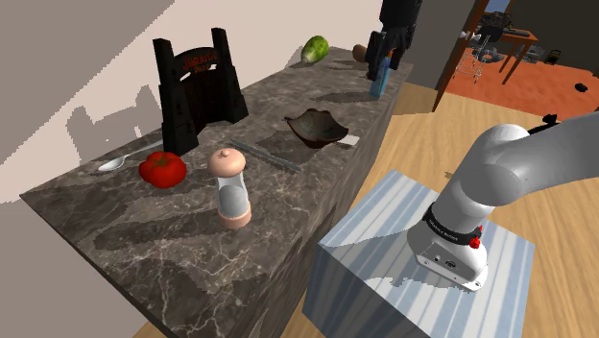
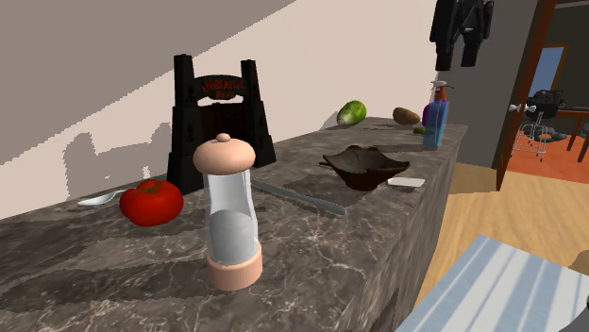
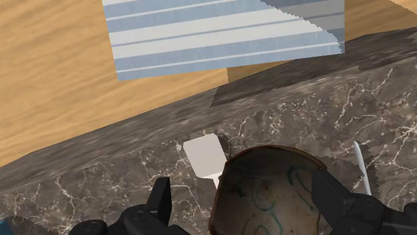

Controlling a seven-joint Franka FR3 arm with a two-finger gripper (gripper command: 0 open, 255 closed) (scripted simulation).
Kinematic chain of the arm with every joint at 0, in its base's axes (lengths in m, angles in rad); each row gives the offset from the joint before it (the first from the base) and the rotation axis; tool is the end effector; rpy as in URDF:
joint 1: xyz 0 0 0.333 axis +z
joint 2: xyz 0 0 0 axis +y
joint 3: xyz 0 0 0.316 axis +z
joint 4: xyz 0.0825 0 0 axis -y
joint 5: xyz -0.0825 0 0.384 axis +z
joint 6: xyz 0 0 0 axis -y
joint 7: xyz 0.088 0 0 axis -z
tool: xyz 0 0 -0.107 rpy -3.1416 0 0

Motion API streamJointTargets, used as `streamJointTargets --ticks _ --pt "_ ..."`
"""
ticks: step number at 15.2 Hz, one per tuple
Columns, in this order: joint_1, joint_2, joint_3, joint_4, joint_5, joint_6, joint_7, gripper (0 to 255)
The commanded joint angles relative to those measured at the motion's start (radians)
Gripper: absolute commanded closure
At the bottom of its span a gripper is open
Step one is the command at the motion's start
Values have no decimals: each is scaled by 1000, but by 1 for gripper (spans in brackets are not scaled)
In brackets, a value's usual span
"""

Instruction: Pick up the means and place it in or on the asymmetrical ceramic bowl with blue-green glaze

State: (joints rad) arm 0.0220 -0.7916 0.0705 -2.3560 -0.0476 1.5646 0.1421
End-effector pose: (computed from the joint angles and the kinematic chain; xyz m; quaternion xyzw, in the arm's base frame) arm 0.3036 0.0296 0.5914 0.9982 -0.0354 0.0047 0.0486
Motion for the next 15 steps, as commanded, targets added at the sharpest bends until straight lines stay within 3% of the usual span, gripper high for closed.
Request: streamJointTargets --ticks 1,15 --pt "0 0 0 0 0 0 0 0" --pt "78 414 104 34 72 352 22 0"
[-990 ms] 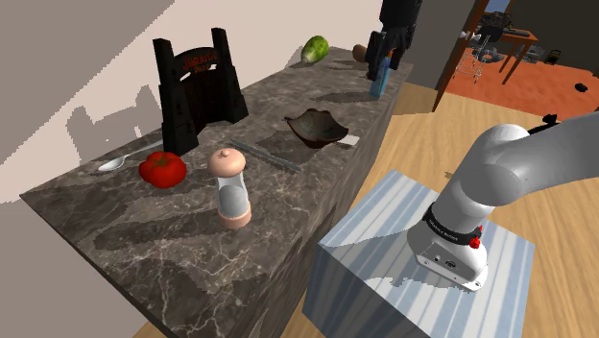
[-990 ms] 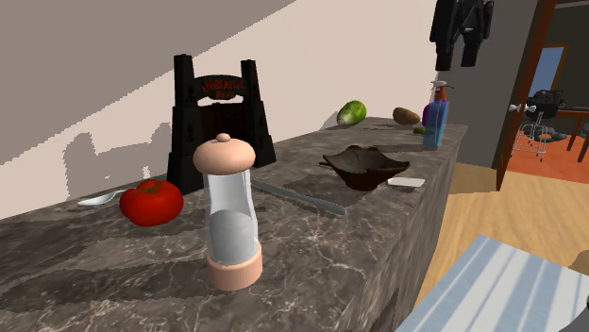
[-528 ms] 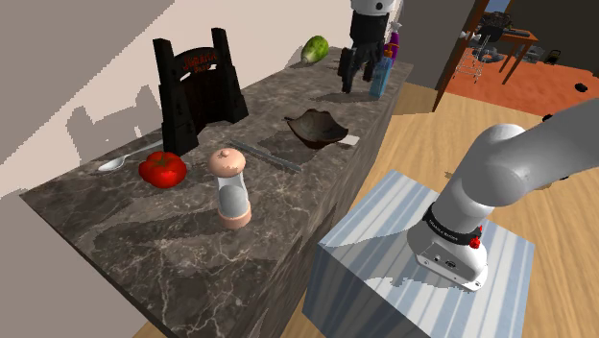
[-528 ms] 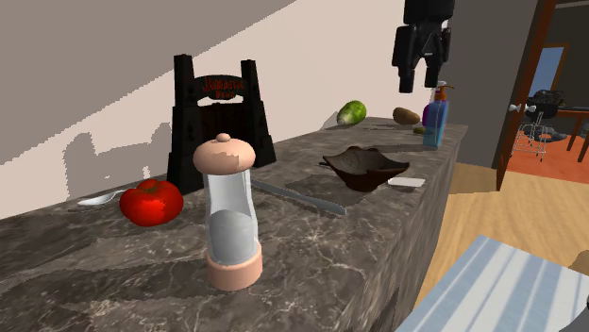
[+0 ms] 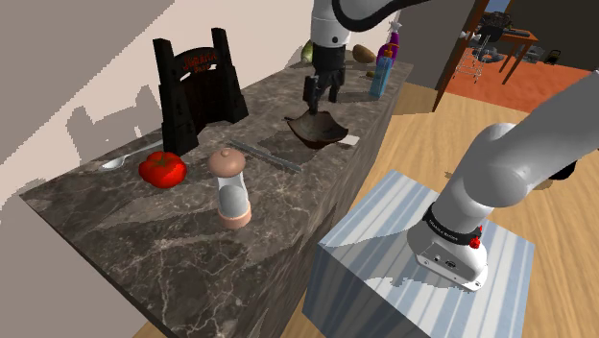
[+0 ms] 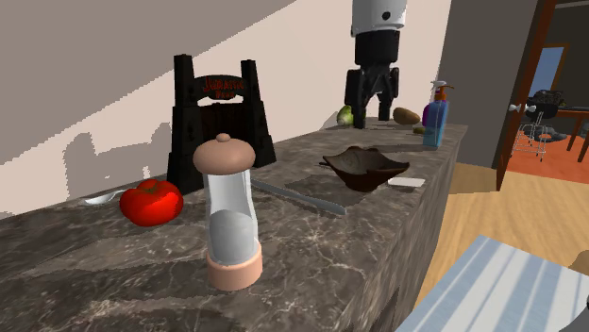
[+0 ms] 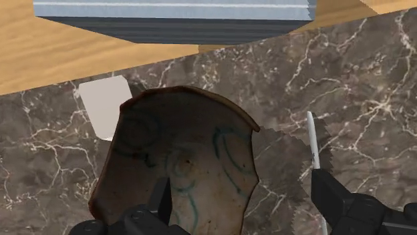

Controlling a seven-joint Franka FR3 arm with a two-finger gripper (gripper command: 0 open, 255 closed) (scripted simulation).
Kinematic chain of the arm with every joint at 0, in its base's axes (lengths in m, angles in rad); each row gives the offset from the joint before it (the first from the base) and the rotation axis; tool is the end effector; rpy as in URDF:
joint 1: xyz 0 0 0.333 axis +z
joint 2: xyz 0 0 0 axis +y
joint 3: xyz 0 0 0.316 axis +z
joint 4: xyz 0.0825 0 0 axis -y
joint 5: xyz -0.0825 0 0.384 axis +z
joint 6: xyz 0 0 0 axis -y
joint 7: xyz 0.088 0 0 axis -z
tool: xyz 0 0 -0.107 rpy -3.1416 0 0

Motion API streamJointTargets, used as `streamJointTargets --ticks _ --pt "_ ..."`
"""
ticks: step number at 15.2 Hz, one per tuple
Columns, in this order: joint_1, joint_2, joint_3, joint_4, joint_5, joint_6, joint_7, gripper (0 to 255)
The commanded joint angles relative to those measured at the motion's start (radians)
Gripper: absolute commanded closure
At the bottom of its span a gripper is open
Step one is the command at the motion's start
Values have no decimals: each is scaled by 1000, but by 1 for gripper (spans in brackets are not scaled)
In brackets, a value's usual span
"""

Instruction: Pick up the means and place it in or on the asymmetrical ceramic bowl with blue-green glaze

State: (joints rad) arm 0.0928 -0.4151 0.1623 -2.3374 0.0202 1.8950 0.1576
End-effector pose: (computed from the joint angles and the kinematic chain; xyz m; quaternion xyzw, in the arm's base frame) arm 0.4077 0.1125 0.4888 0.9989 0.0380 -0.0111 0.0258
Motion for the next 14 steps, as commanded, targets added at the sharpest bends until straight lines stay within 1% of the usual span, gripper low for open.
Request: streamJointTargets --ticks 1,7,12,14 --pt "12 71 20 27 6 42 9 0" --pt "40 279 65 115 3 151 22 0" --pt "68 457 98 217 -18 216 38 0" --pt "69 466 98 211 -20 230 39 0"
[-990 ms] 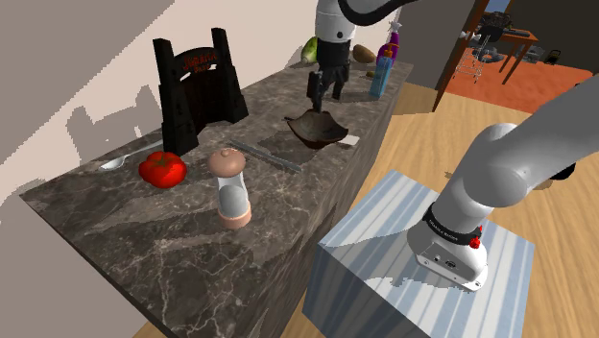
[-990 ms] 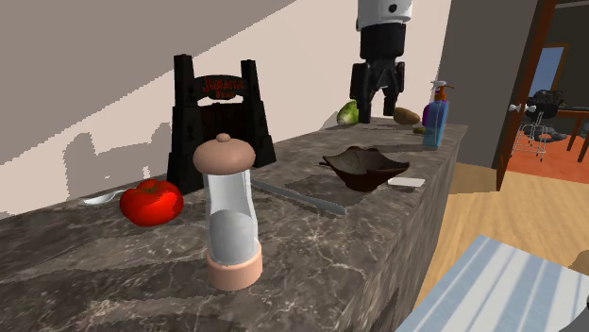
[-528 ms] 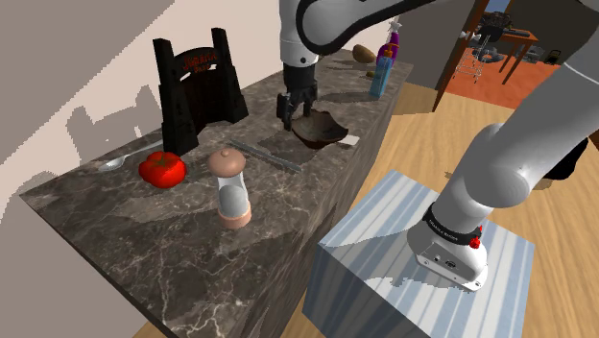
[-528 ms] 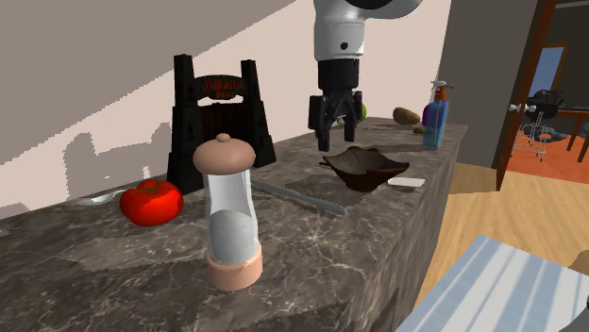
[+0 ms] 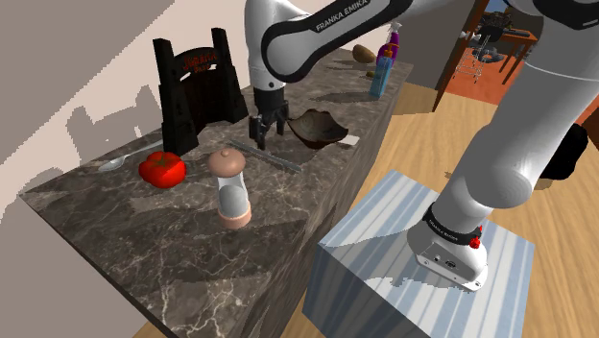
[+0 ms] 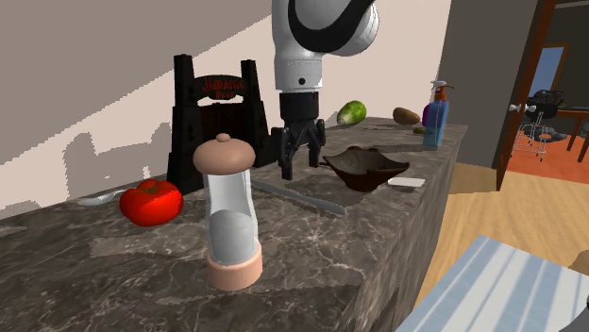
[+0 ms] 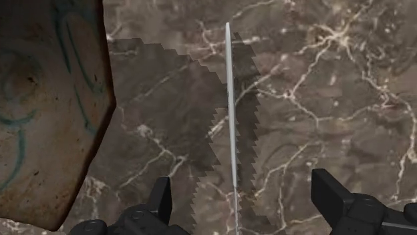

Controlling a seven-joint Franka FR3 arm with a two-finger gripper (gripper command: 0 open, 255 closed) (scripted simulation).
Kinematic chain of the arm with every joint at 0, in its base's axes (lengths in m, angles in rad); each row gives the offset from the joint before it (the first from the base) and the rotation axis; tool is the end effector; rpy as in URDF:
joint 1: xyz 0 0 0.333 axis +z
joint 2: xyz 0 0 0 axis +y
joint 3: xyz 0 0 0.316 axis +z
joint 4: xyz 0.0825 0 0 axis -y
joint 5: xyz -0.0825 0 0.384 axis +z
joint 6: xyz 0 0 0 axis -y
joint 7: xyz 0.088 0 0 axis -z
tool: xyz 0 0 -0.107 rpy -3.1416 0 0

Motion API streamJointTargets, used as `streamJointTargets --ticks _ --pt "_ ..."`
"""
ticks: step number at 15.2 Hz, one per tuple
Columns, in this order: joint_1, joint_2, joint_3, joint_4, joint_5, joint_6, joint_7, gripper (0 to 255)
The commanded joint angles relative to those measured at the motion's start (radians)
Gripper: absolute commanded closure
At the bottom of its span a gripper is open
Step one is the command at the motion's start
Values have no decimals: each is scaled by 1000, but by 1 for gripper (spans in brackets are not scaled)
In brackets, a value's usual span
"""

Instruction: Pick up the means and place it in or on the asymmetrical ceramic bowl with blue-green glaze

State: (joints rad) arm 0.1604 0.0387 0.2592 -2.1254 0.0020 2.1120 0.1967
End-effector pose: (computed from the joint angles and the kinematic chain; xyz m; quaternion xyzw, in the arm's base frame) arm 0.4947 0.2201 0.3885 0.9935 0.1107 -0.0260 0.0022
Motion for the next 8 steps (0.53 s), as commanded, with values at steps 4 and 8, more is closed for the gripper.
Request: streamJointTargets --ticks 4,8 --pt "2 37 1 -29 -10 65 6 0" --pt "3 54 1 -46 -15 99 10 0"
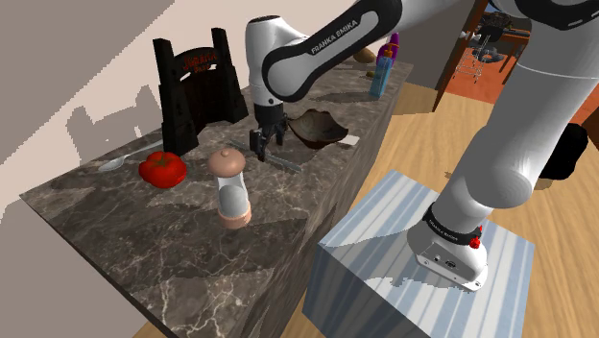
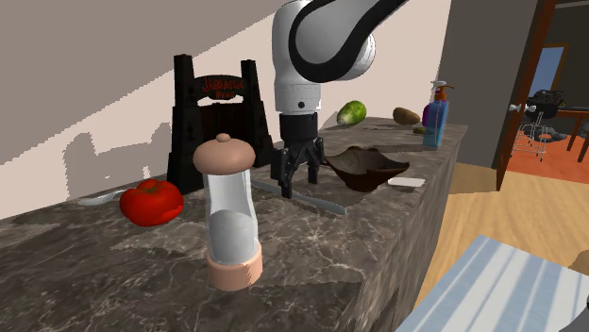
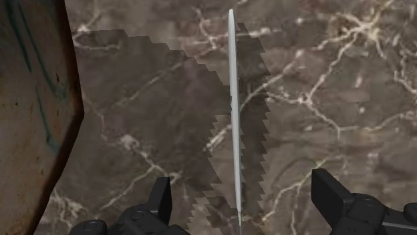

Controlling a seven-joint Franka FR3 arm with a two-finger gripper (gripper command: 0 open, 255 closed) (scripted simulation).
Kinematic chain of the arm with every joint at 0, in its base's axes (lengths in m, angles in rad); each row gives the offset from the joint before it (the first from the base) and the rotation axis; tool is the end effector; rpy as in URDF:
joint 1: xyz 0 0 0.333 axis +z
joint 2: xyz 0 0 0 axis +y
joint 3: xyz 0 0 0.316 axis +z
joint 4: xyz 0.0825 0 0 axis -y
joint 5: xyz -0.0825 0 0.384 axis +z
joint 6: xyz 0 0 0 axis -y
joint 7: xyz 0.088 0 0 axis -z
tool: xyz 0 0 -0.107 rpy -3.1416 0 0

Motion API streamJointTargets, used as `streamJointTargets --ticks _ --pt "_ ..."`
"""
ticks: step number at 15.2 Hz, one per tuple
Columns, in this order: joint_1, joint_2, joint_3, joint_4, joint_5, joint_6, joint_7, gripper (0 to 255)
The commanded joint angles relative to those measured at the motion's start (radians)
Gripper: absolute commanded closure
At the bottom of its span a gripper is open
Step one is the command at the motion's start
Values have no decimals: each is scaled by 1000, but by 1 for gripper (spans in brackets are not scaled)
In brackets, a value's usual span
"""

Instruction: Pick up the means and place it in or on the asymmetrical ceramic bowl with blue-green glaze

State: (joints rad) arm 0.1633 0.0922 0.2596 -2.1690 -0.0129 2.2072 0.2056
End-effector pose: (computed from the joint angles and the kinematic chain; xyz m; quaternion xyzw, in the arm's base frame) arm 0.4947 0.2211 0.3492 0.9933 0.1121 -0.0262 0.0014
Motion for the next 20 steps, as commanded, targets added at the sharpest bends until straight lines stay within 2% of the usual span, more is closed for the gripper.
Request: streamJointTargets --ticks 1,6,7,16,20 --pt "0 1 0 -3 0 4 1 0" --pt "0 1 0 -2 0 3 1 0" --pt "0 1 0 -2 0 3 1 255" --pt "0 1 0 -3 0 4 1 255" --pt "-1 -29 1 20 9 -48 -5 255"
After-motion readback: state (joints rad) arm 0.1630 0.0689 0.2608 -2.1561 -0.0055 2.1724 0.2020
